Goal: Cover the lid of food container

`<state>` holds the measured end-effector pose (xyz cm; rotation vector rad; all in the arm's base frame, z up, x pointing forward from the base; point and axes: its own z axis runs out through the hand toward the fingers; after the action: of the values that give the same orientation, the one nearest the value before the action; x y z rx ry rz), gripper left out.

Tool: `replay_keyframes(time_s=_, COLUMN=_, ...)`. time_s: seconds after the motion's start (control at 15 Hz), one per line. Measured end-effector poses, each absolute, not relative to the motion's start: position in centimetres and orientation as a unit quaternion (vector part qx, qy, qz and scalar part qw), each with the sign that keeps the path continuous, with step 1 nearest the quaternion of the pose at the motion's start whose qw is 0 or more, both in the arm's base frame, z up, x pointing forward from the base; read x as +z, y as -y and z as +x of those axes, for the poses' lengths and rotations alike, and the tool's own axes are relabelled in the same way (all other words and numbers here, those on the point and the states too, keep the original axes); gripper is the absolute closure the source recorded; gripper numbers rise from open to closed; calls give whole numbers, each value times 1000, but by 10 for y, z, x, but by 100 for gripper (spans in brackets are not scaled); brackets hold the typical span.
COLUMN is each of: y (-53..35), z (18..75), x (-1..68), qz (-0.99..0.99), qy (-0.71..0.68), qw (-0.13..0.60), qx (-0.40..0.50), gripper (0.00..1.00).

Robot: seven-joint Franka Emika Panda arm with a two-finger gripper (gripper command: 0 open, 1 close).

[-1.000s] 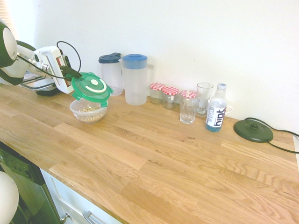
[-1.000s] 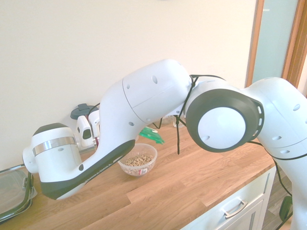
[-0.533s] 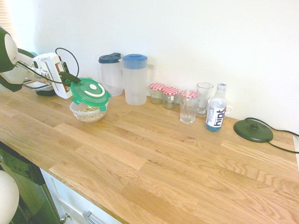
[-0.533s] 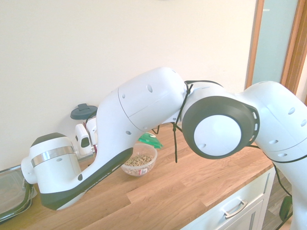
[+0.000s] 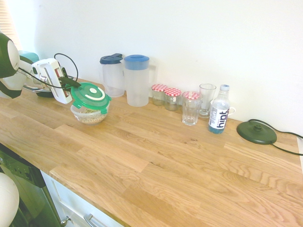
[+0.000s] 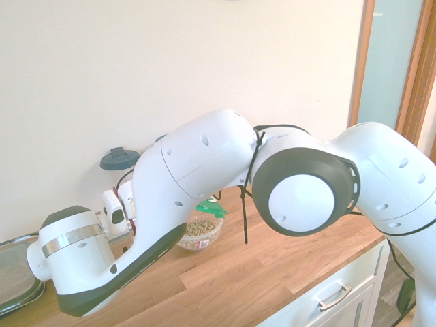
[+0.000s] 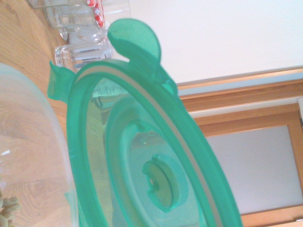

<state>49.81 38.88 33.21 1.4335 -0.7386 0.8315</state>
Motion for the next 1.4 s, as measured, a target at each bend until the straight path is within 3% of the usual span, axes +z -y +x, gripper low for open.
replay_keyframes(time_s=0.07, y=-389, z=498, x=331, qz=622, qy=320, qw=617, qx=361, gripper=0)
replay_keyframes(time_s=1.4, y=-427, z=463, x=331, qz=682, qy=294, qw=581, qx=333, gripper=0)
